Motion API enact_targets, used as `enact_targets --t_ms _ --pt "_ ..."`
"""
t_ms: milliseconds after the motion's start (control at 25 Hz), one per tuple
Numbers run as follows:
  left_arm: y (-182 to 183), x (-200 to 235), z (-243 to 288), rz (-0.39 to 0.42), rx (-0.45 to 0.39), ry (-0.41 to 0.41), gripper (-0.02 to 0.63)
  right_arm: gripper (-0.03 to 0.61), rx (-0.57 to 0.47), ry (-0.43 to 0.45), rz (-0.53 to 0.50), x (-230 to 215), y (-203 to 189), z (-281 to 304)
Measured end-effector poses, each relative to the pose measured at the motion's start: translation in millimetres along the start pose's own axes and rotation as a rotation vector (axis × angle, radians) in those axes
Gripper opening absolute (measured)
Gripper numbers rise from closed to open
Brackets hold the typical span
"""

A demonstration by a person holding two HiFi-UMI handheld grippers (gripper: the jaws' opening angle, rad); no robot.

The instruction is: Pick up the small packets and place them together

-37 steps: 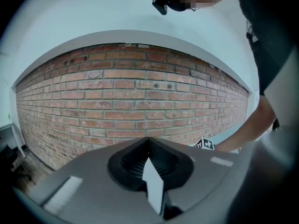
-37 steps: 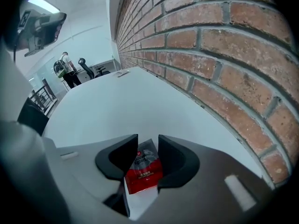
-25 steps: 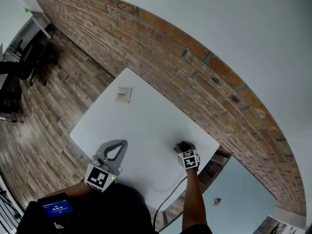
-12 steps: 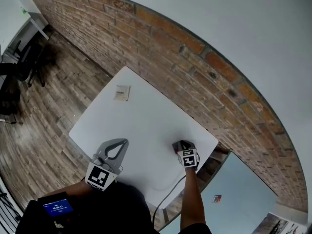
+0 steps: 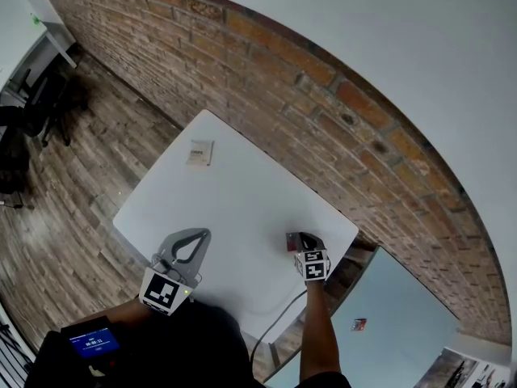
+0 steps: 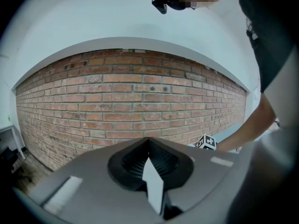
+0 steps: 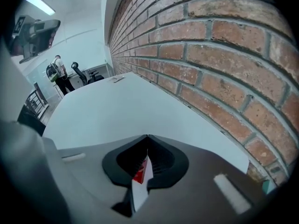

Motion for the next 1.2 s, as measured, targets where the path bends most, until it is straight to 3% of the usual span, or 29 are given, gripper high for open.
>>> enact_targets --t_ms 440,1200 --pt "0.6 -3.4 -13.9 -0.032 -0.069 -0.057 0.000 0.005 -0.057 -0.040 0.073 14.0 -6.3 -28.0" --pt "-9.7 27.4 -39.9 -0.028 -0.084 -0.070 0.000 0.005 -0.165 -0.061 0.167 70.0 19.9 -49.6"
Point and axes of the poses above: the fingertips, and each gripper's own axes: z forward along the fingers, x to its left, y out of its top, the point moved 4 cm from there along -z, backward along the fingers, and after that the axes turned 12 degrees about x, right-handed, at the moved point
